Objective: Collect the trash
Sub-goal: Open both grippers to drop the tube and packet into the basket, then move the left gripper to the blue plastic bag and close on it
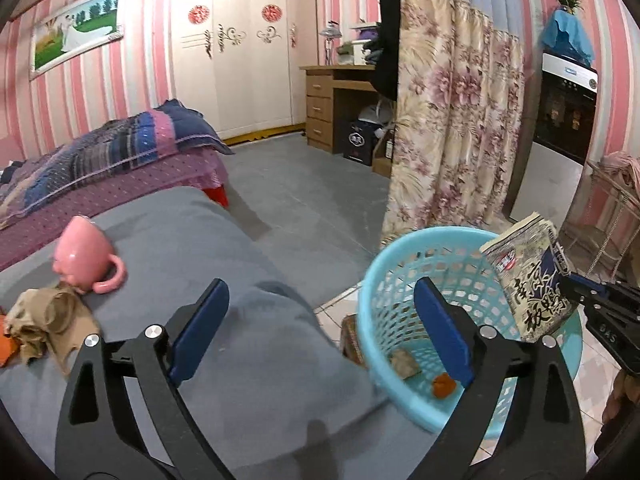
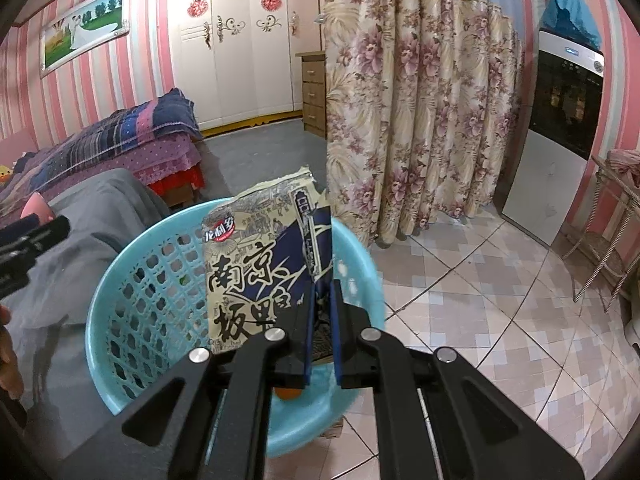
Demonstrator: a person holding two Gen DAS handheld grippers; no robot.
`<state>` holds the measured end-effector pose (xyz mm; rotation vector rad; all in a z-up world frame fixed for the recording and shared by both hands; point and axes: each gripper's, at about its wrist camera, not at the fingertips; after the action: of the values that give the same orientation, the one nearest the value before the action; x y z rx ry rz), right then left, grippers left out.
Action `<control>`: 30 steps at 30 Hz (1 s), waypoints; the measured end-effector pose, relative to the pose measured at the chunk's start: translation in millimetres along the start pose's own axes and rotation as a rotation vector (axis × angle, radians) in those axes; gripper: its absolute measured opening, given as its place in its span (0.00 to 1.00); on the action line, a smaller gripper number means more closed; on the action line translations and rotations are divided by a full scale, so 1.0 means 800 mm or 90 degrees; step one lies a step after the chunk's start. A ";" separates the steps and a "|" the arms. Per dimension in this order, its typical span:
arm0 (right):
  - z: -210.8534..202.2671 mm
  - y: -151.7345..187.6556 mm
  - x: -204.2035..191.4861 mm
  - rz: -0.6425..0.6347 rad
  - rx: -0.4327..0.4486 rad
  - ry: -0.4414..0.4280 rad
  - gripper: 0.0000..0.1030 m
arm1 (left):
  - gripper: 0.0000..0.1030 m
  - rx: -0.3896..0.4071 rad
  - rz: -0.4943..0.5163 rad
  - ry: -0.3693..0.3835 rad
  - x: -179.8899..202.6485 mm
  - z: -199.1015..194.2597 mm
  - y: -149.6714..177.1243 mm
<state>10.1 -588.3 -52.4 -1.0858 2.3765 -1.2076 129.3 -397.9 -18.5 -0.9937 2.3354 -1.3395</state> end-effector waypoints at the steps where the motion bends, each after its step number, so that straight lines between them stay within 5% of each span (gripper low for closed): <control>1: 0.000 0.000 -0.004 0.000 -0.001 -0.001 0.11 | 0.88 0.004 0.000 -0.007 -0.004 -0.007 0.000; 5: 0.003 0.001 -0.022 -0.008 -0.011 -0.018 0.18 | 0.93 0.019 -0.012 -0.038 -0.023 -0.034 0.002; 7: 0.001 0.003 -0.032 -0.016 -0.008 -0.012 0.45 | 0.95 0.030 -0.019 -0.061 -0.035 -0.051 0.005; 15: -0.022 0.007 -0.060 -0.029 0.026 -0.005 0.80 | 0.95 0.040 -0.057 -0.107 -0.090 -0.105 0.022; 20: -0.046 0.003 -0.082 -0.044 0.061 -0.001 0.88 | 0.95 0.048 -0.075 -0.141 -0.121 -0.141 0.034; 30: -0.121 -0.013 -0.158 -0.067 0.126 -0.079 0.89 | 0.95 0.069 -0.113 -0.201 -0.182 -0.215 0.057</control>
<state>51.1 -444.1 3.5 -1.1942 2.0815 -1.3373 123.2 -171.3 20.9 -1.2982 1.9617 -1.2489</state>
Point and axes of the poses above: each gripper's, at about its wrist camera, not at the fingertips, and z roughly the way its jaws point, x to its right, y to its underside, and after that the axes turned 14 degrees about y, right-handed
